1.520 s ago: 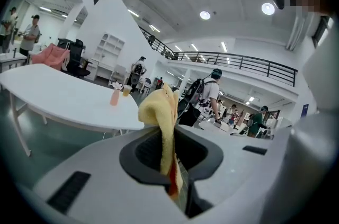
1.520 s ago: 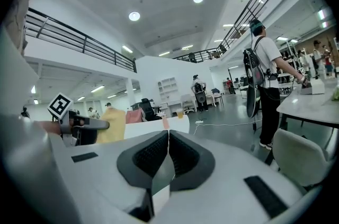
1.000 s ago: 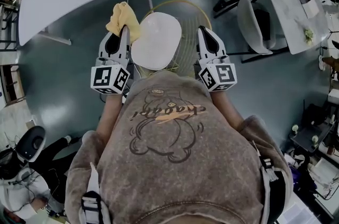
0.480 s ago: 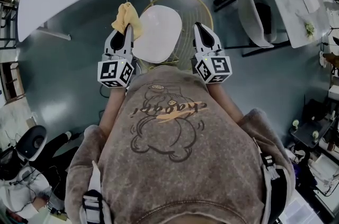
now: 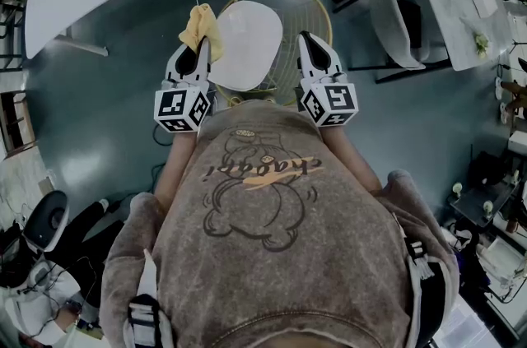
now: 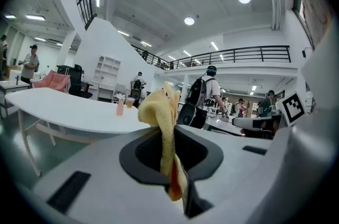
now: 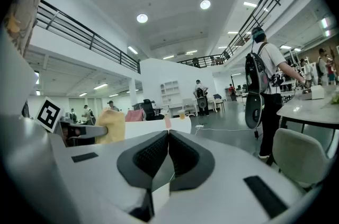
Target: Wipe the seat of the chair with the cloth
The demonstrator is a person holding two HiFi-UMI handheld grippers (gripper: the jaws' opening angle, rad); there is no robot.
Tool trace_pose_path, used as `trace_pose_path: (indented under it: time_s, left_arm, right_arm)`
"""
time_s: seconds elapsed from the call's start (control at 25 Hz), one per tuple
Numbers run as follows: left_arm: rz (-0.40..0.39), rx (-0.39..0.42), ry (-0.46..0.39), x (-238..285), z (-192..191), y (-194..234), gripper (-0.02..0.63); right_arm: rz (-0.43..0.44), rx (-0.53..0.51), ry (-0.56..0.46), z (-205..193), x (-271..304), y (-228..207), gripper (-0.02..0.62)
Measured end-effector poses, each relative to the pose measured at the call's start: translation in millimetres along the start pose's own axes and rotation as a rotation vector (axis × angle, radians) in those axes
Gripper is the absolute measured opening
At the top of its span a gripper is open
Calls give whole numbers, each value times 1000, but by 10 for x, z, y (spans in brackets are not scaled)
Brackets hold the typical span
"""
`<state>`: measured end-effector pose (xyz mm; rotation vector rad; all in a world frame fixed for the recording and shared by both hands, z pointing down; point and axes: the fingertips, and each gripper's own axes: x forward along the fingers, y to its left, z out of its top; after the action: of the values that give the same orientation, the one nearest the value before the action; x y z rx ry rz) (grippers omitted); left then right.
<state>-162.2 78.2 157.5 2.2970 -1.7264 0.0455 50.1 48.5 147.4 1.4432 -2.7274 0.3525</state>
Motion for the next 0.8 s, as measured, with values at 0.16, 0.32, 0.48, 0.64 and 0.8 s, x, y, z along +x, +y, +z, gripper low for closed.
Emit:
trace_pose_path:
  time_s: [0.16, 0.32, 0.48, 0.64, 0.8]
  left_arm:
    - [7, -9, 7, -58, -4, -14, 48]
    - [13, -18, 26, 39, -33, -11, 48]
    - [24, -21, 28, -75, -15, -16, 48]
    - [32, -16, 29, -129, -16, 11, 48]
    - [33, -16, 31, -175, -32, 9, 48]
  right_arm:
    - [3, 1, 5, 12, -37, 28, 28]
    - [9, -2, 15, 4, 45, -50, 28]
    - [17, -5, 21, 7, 3, 26, 28]
    - [18, -6, 22, -2, -3, 61, 28]
    - [12, -13, 25, -4, -23, 68, 28]
